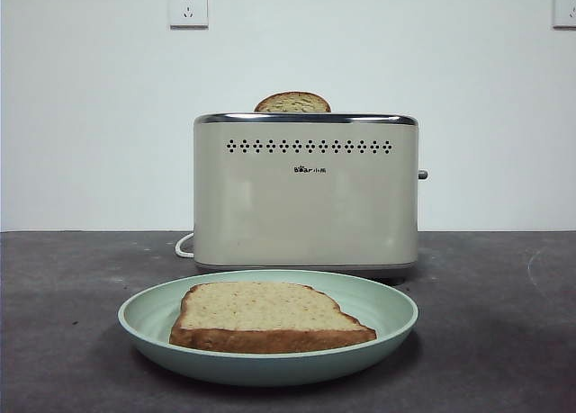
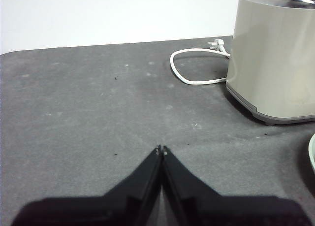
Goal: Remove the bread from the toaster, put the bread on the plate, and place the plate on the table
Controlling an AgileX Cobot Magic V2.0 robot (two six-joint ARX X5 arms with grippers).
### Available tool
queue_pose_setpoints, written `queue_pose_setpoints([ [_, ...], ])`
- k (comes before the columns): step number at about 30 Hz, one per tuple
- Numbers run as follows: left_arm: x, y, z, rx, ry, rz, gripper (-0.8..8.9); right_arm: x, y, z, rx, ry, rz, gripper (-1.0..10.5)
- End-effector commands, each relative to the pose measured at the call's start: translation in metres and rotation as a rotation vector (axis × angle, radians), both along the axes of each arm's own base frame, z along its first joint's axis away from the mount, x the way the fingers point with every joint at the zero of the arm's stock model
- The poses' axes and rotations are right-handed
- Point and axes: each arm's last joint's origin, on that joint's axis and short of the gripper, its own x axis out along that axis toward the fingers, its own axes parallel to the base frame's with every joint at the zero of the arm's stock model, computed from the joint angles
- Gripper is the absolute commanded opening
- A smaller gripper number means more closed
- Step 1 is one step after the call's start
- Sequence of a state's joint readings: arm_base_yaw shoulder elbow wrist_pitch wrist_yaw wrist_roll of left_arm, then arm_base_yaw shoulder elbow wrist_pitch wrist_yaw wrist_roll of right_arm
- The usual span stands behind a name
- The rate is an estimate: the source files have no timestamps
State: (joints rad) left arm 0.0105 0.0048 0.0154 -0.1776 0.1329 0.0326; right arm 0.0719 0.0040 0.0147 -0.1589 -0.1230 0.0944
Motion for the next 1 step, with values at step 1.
queue_pose_setpoints([
  [1,0.0005,0.0003,-0.0035,-0.006,0.006,0.005,-0.04,0.0002,0.0001,-0.0043,0.010,0.021,-0.001,0.0],
])
